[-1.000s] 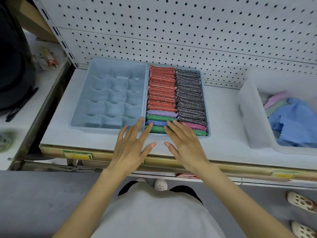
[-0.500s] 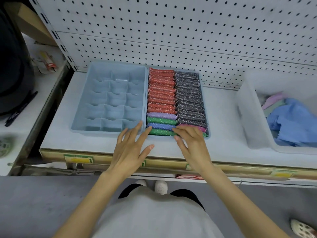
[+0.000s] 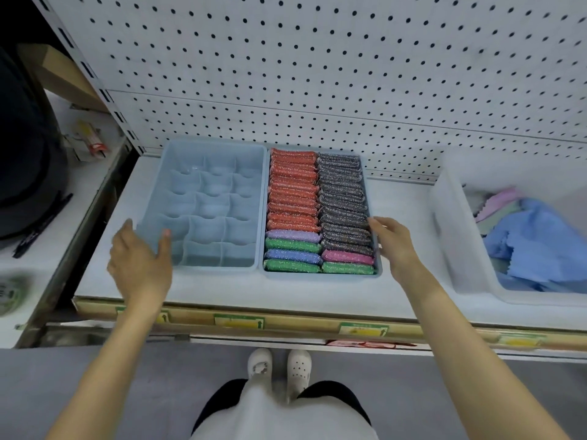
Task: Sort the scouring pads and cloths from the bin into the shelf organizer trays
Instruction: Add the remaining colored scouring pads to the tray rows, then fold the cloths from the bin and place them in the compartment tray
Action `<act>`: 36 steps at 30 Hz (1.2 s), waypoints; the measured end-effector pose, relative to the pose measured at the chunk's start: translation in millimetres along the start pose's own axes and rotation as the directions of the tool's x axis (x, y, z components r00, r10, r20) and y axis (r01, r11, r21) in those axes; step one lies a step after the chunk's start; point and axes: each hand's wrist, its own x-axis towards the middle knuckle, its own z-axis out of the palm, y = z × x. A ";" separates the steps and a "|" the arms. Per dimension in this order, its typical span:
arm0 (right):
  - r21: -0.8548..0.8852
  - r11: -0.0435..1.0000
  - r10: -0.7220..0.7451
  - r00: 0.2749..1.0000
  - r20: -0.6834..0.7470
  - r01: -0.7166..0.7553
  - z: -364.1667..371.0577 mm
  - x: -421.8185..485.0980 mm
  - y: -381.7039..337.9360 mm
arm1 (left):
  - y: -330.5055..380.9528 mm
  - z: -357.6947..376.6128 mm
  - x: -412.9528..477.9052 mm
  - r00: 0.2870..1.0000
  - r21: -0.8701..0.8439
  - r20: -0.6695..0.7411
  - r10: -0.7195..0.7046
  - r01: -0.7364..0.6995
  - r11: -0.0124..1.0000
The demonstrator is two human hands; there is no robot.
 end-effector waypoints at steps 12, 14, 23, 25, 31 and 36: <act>0.230 0.964 0.091 0.976 0.195 -0.136 -1.8 6.5 10.9 | -29.7 -14.1 49.5 0.831 -0.596 0.538 -0.144 0.495 0.632; 0.233 0.967 0.056 0.975 0.213 -0.106 3.4 6.2 13.1 | -31.8 -11.1 51.9 0.845 -0.621 0.512 -0.153 0.487 0.614; 0.270 0.957 0.040 0.969 0.245 -0.108 4.4 5.2 19.3 | -26.2 -29.2 47.4 0.877 -0.741 0.431 -0.211 0.478 0.471; 0.266 0.959 0.033 0.968 0.247 -0.101 6.7 2.8 18.3 | -20.8 -39.1 48.6 0.887 -0.770 0.402 -0.229 0.463 0.440; 0.229 0.973 -0.030 0.955 0.296 -0.041 46.1 -12.1 13.6 | -17.2 -71.3 47.5 0.935 -0.814 0.271 -0.226 0.349 0.465; 0.278 0.960 -0.046 0.953 0.300 -0.041 92.6 -23.3 14.1 | -38.3 -114.4 44.7 0.953 -0.824 0.185 -0.238 0.283 0.491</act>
